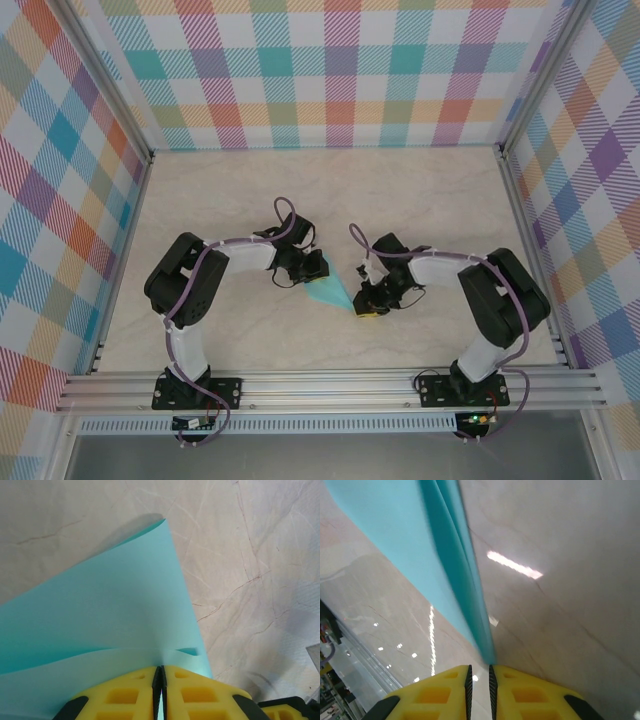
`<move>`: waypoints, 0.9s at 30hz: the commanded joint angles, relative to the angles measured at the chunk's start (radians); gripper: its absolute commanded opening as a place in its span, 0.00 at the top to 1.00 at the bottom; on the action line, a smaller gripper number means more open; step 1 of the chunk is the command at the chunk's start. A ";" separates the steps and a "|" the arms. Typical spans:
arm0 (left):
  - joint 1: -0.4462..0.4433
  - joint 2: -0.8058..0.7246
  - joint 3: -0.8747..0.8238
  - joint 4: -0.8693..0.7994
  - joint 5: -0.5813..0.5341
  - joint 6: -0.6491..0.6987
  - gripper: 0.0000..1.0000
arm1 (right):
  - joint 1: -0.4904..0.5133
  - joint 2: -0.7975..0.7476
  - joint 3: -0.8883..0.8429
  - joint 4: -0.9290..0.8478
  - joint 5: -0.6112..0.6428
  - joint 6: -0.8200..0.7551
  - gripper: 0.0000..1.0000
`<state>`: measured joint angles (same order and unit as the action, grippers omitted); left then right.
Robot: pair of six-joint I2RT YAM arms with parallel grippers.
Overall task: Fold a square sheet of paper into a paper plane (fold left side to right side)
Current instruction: Fourth fold the wing at the center of the table.
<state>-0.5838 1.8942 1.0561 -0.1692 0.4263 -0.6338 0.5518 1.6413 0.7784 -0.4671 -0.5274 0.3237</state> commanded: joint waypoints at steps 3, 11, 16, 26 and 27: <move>0.019 0.014 -0.037 -0.076 -0.073 0.020 0.87 | -0.001 -0.179 0.057 -0.140 0.051 0.014 0.79; 0.020 0.006 -0.039 -0.075 -0.072 0.018 0.87 | 0.044 -0.063 0.147 -0.046 0.047 0.011 0.75; 0.020 0.006 -0.036 -0.076 -0.073 0.020 0.87 | 0.072 0.055 0.202 0.002 -0.015 0.011 0.78; 0.020 -0.003 -0.035 -0.084 -0.073 0.025 0.87 | 0.071 0.172 0.191 0.010 0.060 0.082 0.88; 0.020 -0.004 -0.035 -0.085 -0.074 0.025 0.87 | 0.071 0.178 0.188 0.007 0.066 0.085 0.89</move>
<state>-0.5838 1.8912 1.0550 -0.1696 0.4255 -0.6338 0.6174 1.7985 0.9688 -0.4614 -0.4774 0.3836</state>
